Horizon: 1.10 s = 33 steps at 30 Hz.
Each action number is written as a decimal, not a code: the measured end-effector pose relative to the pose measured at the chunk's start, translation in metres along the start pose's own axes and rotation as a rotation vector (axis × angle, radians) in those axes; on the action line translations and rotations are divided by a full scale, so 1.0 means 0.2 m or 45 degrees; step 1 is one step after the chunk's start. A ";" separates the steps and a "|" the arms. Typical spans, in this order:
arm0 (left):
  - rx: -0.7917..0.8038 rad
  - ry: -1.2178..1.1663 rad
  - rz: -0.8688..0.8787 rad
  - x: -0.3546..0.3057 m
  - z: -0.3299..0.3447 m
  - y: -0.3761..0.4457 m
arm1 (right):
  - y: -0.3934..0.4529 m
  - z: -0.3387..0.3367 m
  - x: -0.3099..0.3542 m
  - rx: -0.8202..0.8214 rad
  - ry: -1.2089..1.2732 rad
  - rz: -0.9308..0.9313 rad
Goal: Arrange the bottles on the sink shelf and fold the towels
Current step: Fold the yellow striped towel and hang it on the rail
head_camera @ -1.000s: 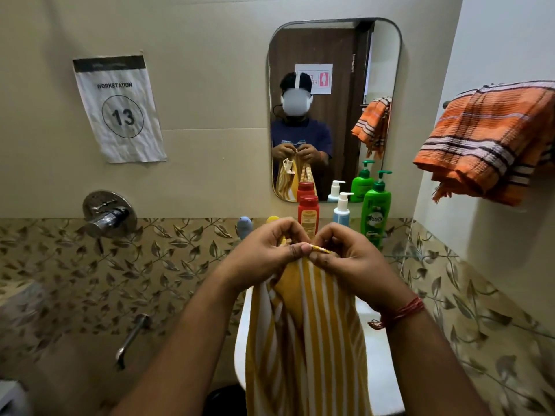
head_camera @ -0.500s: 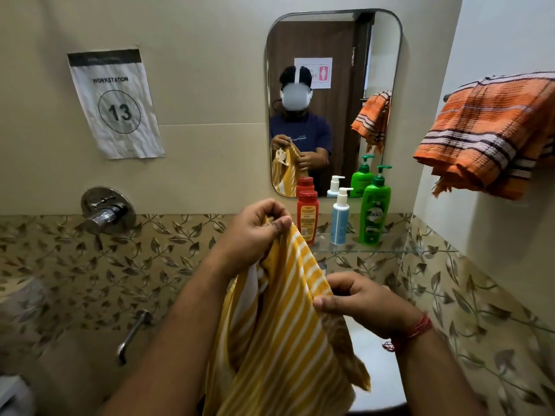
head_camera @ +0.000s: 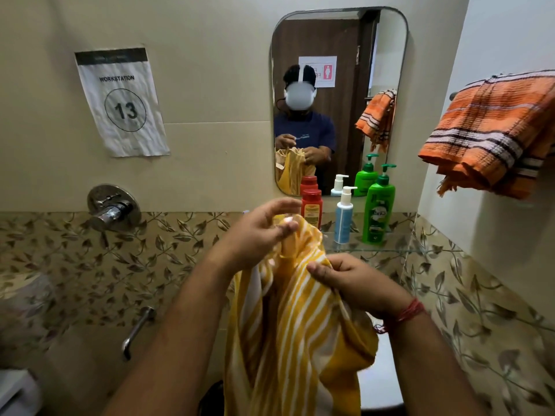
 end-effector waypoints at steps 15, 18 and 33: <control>0.518 0.316 0.084 -0.04 0.23 -0.08 | -0.02 0.05 0.23 0.246 -0.665 -0.001; 0.373 0.354 0.084 -0.04 0.19 -0.06 | -0.04 0.00 0.18 0.204 -0.401 0.080; -0.413 0.154 0.018 0.03 -0.15 -0.04 | -0.21 -0.23 0.14 -0.111 -0.014 0.002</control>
Point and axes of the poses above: each hand's wrist, its own y-axis towards the middle knuckle, its own z-axis out of the palm, x = y × z, the point moved 9 cm from there along y, towards the middle knuckle, and after that the axes turned 10 degrees about y, right-handed, at the moved point
